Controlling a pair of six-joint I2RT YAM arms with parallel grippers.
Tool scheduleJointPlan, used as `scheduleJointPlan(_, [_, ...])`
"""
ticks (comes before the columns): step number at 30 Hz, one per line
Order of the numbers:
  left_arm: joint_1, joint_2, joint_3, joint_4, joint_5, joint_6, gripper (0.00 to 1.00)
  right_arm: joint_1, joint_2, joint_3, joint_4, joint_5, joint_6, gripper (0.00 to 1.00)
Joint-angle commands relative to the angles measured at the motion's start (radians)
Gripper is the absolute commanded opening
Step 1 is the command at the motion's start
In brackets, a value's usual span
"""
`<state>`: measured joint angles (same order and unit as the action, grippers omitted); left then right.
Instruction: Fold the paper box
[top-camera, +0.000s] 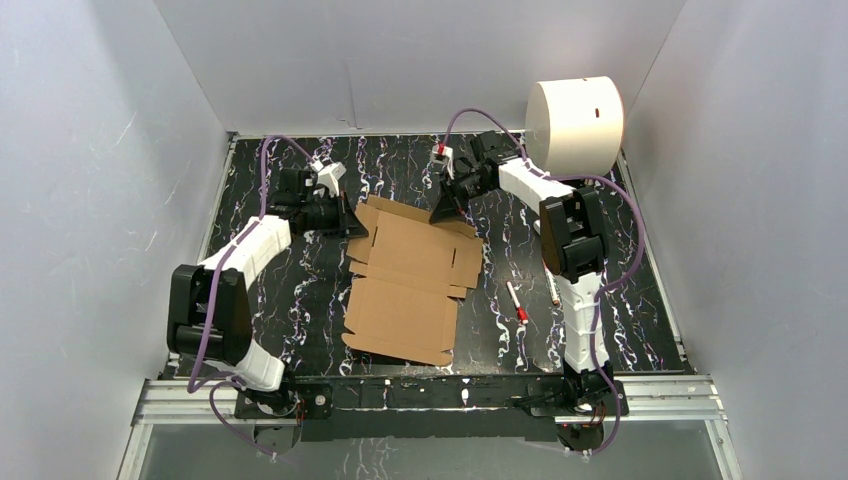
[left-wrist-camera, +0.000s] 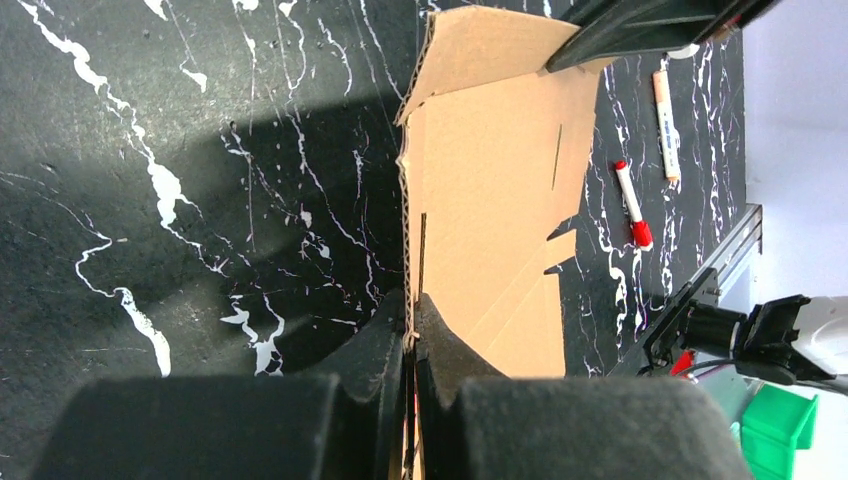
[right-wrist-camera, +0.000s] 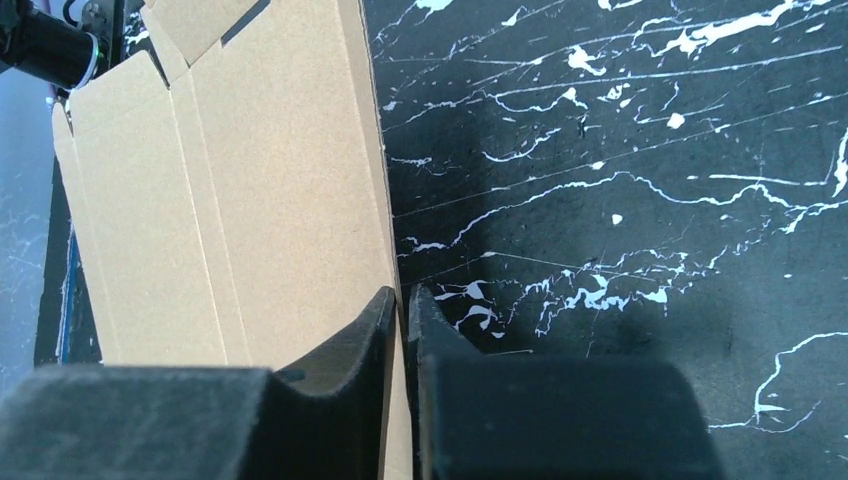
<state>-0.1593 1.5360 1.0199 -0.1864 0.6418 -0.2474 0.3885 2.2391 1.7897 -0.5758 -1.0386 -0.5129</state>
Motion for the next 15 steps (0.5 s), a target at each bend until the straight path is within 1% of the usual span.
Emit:
scheduleJointPlan(1, [0.007, 0.029, -0.005, -0.005, 0.022, -0.068, 0.00, 0.020, -0.069, 0.004, -0.015, 0.045, -0.040, 0.13])
scheduleJointPlan(4, [0.025, 0.046, -0.012, 0.004, 0.031, -0.111, 0.01, 0.038, -0.105, -0.023, -0.013, 0.119, -0.052, 0.09])
scheduleJointPlan(7, [0.030, 0.054, -0.017, 0.011, 0.025, -0.142, 0.05, 0.063, -0.151, -0.050, -0.001, 0.207, -0.060, 0.06])
scheduleJointPlan(9, [0.030, 0.061, -0.023, 0.018, 0.022, -0.164, 0.07, 0.079, -0.183, -0.072, 0.029, 0.248, -0.060, 0.00])
scheduleJointPlan(11, [0.035, 0.078, -0.022, 0.005, 0.011, -0.179, 0.10, 0.091, -0.216, -0.099, 0.067, 0.272, -0.048, 0.00])
scheduleJointPlan(15, [0.071, 0.110, -0.026, 0.000, 0.012, -0.211, 0.17, 0.118, -0.263, -0.114, 0.069, 0.308, -0.058, 0.00])
